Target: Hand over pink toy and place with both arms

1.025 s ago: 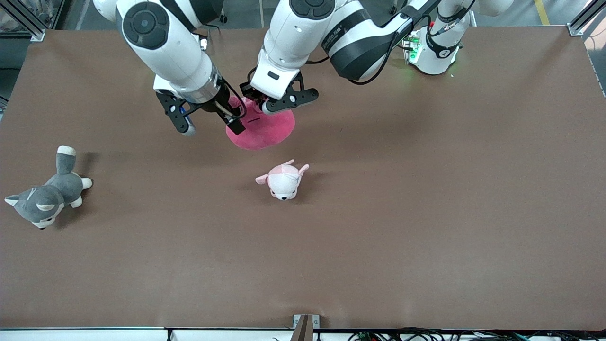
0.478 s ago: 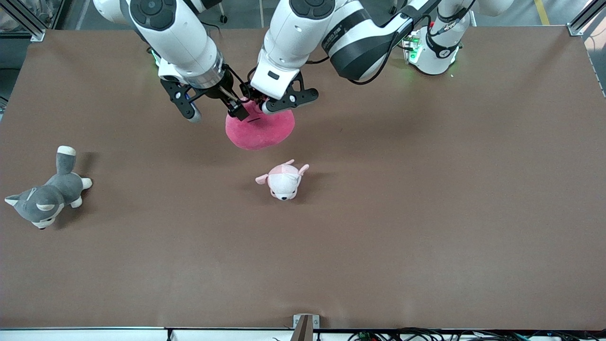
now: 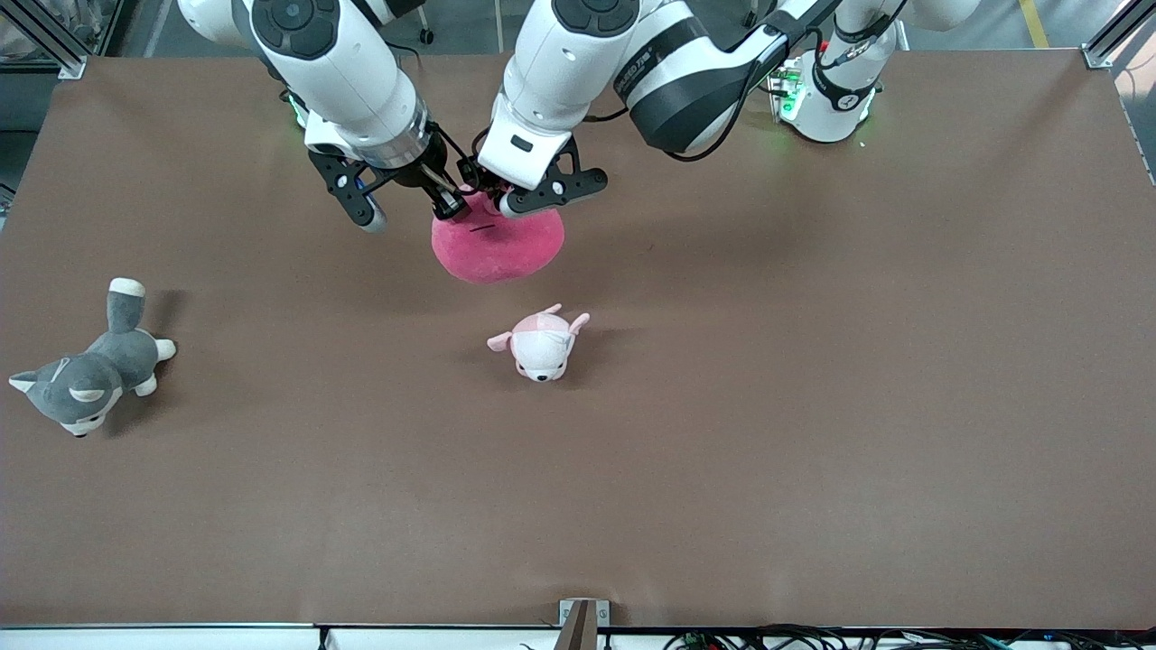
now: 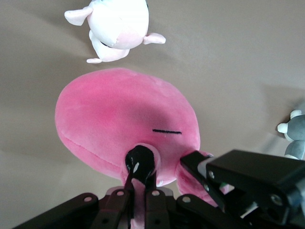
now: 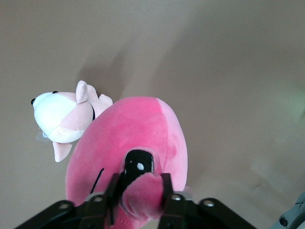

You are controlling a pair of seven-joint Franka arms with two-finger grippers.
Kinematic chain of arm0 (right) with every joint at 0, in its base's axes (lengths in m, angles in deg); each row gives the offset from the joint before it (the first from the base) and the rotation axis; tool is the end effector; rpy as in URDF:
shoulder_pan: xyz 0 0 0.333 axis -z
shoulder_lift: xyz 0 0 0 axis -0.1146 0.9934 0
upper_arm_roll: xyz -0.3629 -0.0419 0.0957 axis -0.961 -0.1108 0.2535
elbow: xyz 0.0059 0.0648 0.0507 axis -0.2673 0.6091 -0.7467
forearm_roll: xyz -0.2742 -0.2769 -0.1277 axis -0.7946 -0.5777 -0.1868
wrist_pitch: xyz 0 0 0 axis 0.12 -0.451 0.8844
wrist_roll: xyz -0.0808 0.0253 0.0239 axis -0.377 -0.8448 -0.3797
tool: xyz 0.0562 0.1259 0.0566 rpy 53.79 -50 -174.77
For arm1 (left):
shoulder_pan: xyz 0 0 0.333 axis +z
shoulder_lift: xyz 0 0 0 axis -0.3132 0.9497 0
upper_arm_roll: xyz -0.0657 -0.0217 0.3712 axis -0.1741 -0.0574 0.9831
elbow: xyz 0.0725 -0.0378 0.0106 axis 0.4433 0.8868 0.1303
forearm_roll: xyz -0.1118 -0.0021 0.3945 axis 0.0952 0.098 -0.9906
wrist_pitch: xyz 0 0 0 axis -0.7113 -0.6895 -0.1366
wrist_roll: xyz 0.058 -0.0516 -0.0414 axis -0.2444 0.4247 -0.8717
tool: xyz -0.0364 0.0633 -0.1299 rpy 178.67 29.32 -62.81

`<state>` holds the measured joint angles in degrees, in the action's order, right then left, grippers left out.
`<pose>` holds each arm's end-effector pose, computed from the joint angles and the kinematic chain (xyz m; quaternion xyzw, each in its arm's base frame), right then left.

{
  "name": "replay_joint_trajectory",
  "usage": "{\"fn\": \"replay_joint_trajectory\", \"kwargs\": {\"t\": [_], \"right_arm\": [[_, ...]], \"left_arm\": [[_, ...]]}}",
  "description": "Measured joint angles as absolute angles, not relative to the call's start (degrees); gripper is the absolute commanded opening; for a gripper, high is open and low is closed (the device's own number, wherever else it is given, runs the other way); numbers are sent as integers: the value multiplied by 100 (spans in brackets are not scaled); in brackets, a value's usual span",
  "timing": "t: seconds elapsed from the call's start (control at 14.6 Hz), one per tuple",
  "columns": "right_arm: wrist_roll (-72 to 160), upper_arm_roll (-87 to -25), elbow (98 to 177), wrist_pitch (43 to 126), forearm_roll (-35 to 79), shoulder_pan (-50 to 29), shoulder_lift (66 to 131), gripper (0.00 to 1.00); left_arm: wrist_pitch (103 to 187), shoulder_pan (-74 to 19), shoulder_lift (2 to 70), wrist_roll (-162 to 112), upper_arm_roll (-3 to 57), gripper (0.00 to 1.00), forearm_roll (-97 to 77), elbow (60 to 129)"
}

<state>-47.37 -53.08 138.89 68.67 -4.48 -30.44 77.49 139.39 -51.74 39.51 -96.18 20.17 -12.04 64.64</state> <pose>0.4710 0.3523 0.5508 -0.8886 0.4497 0.0876 0.0216 0.4616 -0.6228 0.5489 0.9551 0.2127 -0.0988 0.1811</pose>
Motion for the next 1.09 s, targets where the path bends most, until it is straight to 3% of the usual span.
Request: {"fn": "replay_joint_trajectory", "kwargs": {"t": [0.14,0.48,0.55,0.68,1.09], "right_arm": [[-4737,-5333,13889,6867,-444,-3044,7743,0],[-4722,-5395,13884,6874,-437,-3043,7722,0],[-4688,-5432,13879,6870,-436,-3042,7710,0],[-4519,-5542,13868,6847,-429,-3041,7673,0],[-3316,-6280,13867,6418,-428,-3018,7535,0]], "left_arm": [[13939,-5174,3951,-9618,2017,0,-1204,6464],[13959,-5175,3951,-9618,2018,3,-1204,6462],[13971,-5175,3951,-9618,2017,27,-1204,6460],[14001,-5175,3951,-9618,2017,100,-1204,6450],[14002,-5187,3881,-9618,2001,100,-1471,6399]]}}
